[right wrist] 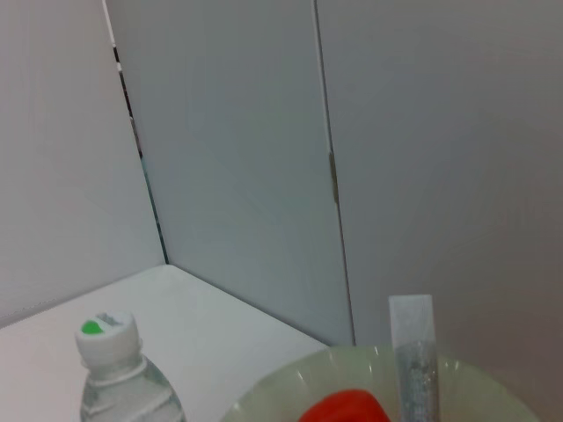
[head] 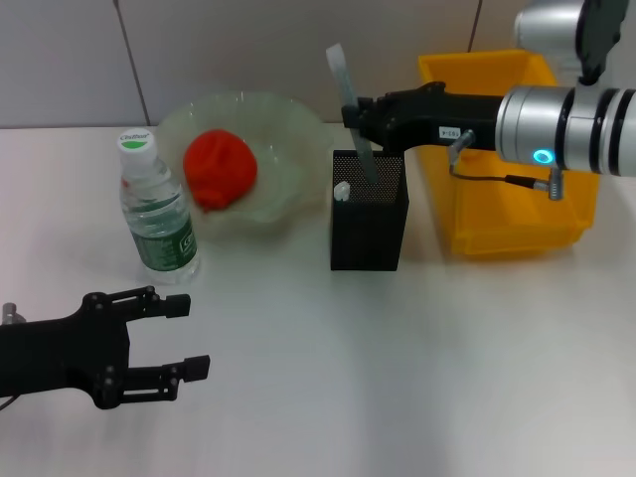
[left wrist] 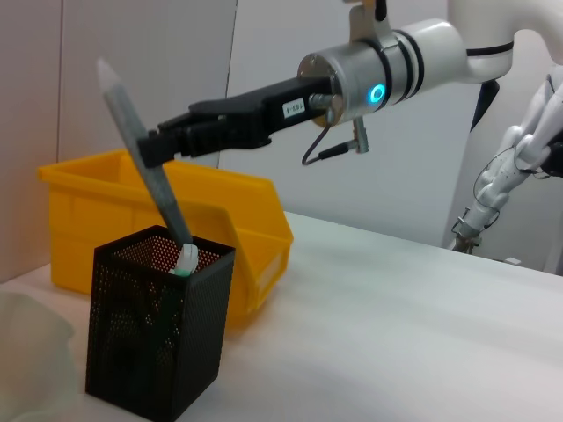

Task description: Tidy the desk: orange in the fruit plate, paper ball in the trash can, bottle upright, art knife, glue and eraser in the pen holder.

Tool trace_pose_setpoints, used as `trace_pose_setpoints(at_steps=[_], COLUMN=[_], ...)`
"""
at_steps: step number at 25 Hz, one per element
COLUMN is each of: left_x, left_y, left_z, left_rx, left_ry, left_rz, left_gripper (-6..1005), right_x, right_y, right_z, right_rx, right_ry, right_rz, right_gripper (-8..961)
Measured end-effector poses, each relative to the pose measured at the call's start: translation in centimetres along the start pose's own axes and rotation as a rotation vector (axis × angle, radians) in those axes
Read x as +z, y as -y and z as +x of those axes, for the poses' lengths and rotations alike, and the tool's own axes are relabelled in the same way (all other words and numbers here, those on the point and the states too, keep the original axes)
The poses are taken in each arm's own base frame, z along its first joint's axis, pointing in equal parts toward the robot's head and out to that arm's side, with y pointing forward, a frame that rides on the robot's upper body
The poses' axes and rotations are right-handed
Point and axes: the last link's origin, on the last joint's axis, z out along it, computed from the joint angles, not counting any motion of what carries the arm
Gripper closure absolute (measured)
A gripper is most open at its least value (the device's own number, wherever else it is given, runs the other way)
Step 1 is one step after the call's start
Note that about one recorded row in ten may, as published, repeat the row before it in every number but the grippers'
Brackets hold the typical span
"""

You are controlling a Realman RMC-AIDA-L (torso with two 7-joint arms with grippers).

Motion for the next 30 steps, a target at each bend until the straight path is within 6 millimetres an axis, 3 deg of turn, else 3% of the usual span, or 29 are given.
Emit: trace_pose_setpoints(at_steps=[15, 20, 25, 27, 30], left_x=[-0.1, 0.0, 0.9, 1.3, 2.0], left_y=[-0.4, -0.4, -0.9, -1.1, -1.4], left_z=[-0.1, -0.2, 0.0, 0.3, 0.5], left_rx=[-0.006, -0.010, -0.022, -0.023, -0.022], left_ry=[-0.007, -0.010, -0.050, -0.079, -0.115], left_rz=[-0.013, -0.013, -0.029, -0.034, -0.040], left_gripper=[199, 199, 199, 199, 199], right_x=[0.1, -0.4, -2.9, -4.6, -7.9], right_y=[0.3, 0.6, -0.5, -1.6, -3.0], right_z=[1.5, 1.6, 1.5, 2.0, 3.8], right_rx=[0.038, 0.062, 0.126, 0.122, 0.113], right_ry=[-0.024, 0.002, 0.197, 0.263, 0.324], right_rz=[0.028, 0.039, -0.059, -0.139, -0.237], right_gripper=[697, 525, 336, 259, 219])
